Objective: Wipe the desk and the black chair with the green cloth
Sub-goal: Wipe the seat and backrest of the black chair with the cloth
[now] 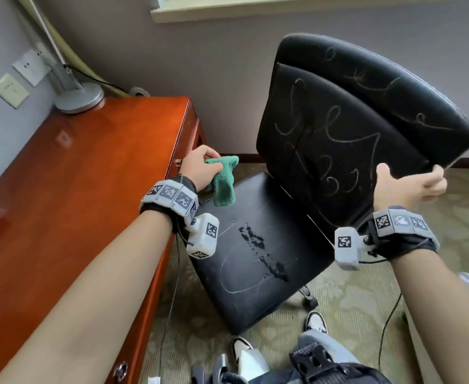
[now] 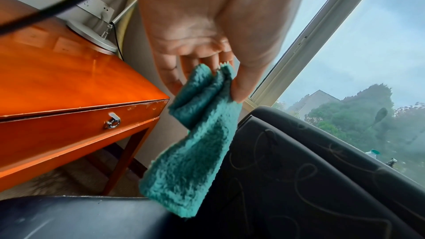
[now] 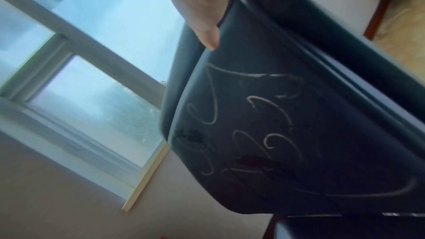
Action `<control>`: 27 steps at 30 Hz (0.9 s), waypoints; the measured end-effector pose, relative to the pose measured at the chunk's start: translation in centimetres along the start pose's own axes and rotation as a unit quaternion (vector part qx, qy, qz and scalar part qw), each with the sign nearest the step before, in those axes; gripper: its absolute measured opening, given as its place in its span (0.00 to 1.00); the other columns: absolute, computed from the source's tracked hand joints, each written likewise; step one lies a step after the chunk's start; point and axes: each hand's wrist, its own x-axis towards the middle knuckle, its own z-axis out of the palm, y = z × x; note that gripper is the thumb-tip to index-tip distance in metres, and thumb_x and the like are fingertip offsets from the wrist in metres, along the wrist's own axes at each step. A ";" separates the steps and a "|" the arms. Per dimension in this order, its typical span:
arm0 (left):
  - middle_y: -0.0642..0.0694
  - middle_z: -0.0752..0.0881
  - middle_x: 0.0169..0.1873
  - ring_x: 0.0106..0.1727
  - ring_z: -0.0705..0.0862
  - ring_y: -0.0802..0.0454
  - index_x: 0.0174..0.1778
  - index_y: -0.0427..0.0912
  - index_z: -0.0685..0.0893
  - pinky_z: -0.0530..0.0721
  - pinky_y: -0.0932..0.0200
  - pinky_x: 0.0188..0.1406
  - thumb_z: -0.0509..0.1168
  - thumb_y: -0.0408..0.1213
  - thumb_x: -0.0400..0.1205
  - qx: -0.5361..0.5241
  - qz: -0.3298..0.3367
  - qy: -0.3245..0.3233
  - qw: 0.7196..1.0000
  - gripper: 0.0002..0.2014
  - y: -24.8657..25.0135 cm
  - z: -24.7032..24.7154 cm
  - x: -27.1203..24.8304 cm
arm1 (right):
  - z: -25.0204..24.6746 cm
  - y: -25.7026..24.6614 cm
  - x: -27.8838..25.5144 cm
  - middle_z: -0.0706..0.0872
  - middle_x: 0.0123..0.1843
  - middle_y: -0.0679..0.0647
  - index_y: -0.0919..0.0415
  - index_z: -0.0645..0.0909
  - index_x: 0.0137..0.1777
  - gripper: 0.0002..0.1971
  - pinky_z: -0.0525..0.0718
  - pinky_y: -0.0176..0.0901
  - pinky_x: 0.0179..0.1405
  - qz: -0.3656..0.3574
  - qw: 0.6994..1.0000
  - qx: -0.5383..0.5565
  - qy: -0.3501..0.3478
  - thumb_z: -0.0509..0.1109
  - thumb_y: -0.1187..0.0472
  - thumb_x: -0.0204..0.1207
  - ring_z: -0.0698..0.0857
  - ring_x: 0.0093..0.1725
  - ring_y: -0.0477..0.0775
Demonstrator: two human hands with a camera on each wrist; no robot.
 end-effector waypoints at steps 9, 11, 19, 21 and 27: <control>0.47 0.82 0.46 0.48 0.79 0.52 0.48 0.44 0.81 0.75 0.62 0.47 0.68 0.31 0.78 -0.007 -0.086 0.062 0.994 0.06 1.8 5.8 -0.7 | 1.6 2.9 3.7 0.64 0.74 0.56 0.65 0.60 0.69 0.34 0.70 0.19 0.50 -0.022 0.982 0.181 -0.047 0.74 0.66 0.68 0.73 0.57 0.45; 0.47 0.81 0.47 0.49 0.79 0.51 0.51 0.39 0.83 0.72 0.65 0.46 0.67 0.30 0.77 -0.023 -0.118 0.092 0.989 0.08 2.2 7.8 -1.1 | 1.7 2.9 5.7 0.65 0.69 0.51 0.57 0.59 0.60 0.27 0.70 0.24 0.40 -0.016 0.979 0.182 -0.095 0.73 0.68 0.70 0.73 0.39 0.44; 0.43 0.81 0.55 0.55 0.80 0.47 0.62 0.36 0.78 0.76 0.59 0.55 0.68 0.30 0.77 -0.120 -0.261 0.186 0.940 0.17 0.6 13.9 -5.0 | 5.8 1.5 11.0 0.68 0.59 0.59 0.60 0.58 0.58 0.27 0.77 0.30 0.51 -0.041 0.949 0.213 -0.228 0.72 0.71 0.67 0.76 0.54 0.59; 0.40 0.82 0.54 0.53 0.82 0.43 0.63 0.37 0.77 0.80 0.50 0.57 0.68 0.30 0.77 -0.180 -0.308 0.207 0.911 0.18 -0.6 15.1 -6.6 | 6.8 2.2 11.3 0.71 0.60 0.60 0.63 0.59 0.68 0.30 0.75 0.28 0.45 -0.016 0.944 0.172 -0.281 0.70 0.69 0.69 0.79 0.55 0.58; 0.33 0.75 0.57 0.41 0.79 0.44 0.69 0.41 0.69 0.82 0.48 0.39 0.59 0.22 0.81 -0.304 -0.403 0.266 0.821 0.22 -5.2 18.5 -9.2 | 8.7 7.7 8.1 0.78 0.66 0.62 0.66 0.62 0.73 0.29 0.69 0.34 0.53 0.044 0.910 0.013 -0.413 0.70 0.63 0.75 0.78 0.63 0.58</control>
